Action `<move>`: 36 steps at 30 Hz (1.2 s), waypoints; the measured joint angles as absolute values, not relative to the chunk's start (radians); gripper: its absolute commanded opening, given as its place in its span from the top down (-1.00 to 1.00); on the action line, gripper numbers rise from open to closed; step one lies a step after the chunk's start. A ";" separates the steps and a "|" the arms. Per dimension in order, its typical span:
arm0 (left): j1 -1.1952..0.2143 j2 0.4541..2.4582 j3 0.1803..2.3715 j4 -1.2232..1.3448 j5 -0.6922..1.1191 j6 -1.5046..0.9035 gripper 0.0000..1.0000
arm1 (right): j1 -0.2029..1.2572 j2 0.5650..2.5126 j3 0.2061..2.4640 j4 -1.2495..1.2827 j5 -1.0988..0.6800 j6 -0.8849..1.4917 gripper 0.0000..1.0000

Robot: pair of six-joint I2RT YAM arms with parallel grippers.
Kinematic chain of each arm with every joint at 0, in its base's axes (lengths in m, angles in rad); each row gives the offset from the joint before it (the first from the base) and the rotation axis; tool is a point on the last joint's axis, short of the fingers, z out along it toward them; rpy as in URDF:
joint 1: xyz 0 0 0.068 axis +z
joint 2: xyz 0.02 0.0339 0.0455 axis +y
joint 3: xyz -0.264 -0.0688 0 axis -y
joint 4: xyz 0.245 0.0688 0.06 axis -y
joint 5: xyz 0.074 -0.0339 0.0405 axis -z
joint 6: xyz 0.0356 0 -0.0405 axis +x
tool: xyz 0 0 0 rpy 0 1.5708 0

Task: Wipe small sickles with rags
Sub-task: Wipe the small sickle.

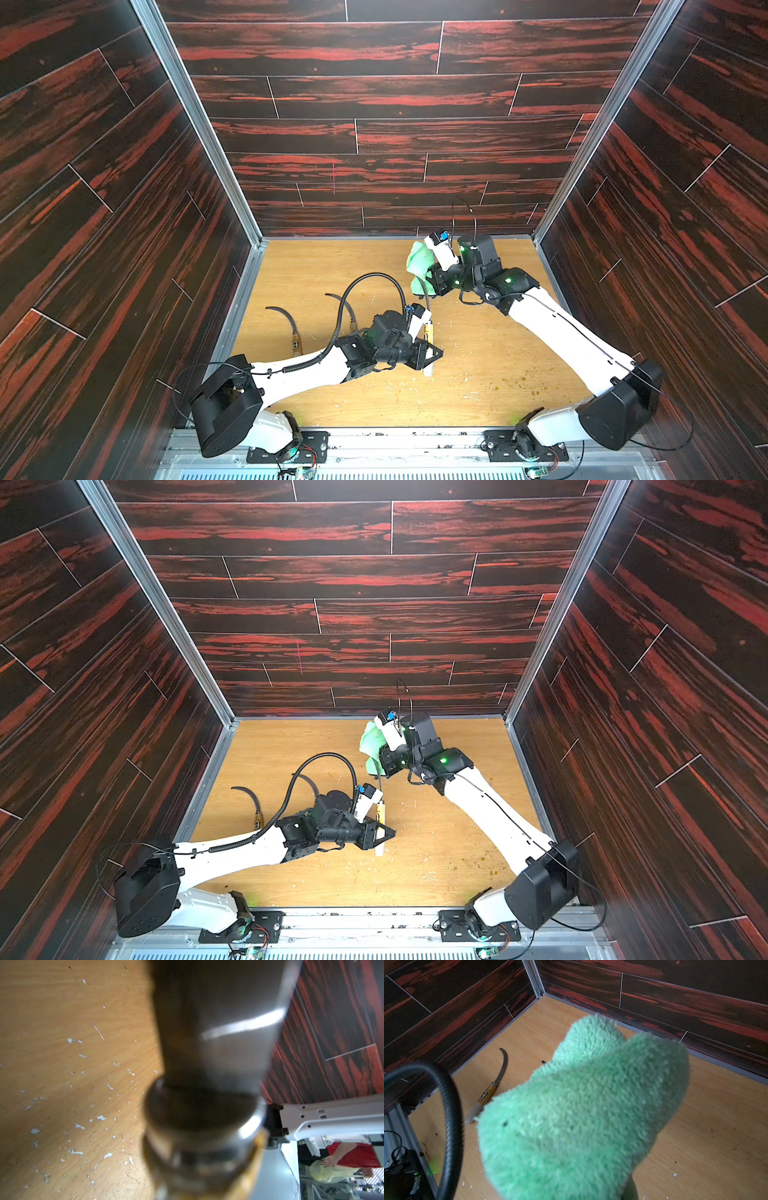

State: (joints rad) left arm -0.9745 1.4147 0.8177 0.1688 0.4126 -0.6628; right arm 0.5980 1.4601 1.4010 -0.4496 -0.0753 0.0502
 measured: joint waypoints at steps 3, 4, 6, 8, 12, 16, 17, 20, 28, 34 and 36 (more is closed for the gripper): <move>-0.993 1.408 0.824 0.130 0.428 -0.632 1.00 | 0.594 1.475 1.409 -0.434 -0.091 0.050 1.00; -0.999 1.405 0.825 0.121 0.433 -0.620 1.00 | 0.593 1.480 1.411 -0.427 -0.097 0.051 1.00; -1.009 1.398 0.826 0.109 0.442 -0.599 1.00 | 0.583 1.487 1.413 -0.413 -0.118 0.052 1.00; -1.016 1.392 0.827 0.102 0.455 -0.574 1.00 | 0.569 1.494 1.415 -0.396 -0.143 0.054 1.00; -1.028 1.388 0.830 0.101 0.480 -0.544 1.00 | 0.540 1.533 1.453 -0.387 -0.197 0.051 1.00; -1.041 1.388 0.831 0.083 0.521 -0.516 1.00 | 0.503 1.597 1.534 -0.373 -0.238 0.055 1.00; -1.046 1.388 0.831 0.075 0.525 -0.510 1.00 | 0.495 1.612 1.557 -0.369 -0.241 0.055 1.00; -1.056 1.396 0.834 0.046 0.516 -0.495 1.00 | 0.464 1.642 1.606 -0.368 -0.210 0.055 1.00; -1.018 1.515 0.870 -0.047 0.415 -0.490 1.00 | 0.425 1.621 1.582 -0.426 -0.022 0.060 1.00; -0.961 1.598 0.947 -0.163 0.304 -0.505 1.00 | 0.422 1.515 1.508 -0.536 0.099 0.091 1.00; -0.947 1.633 1.003 -0.213 0.258 -0.505 1.00 | 0.419 1.477 1.477 -0.564 0.121 0.105 1.00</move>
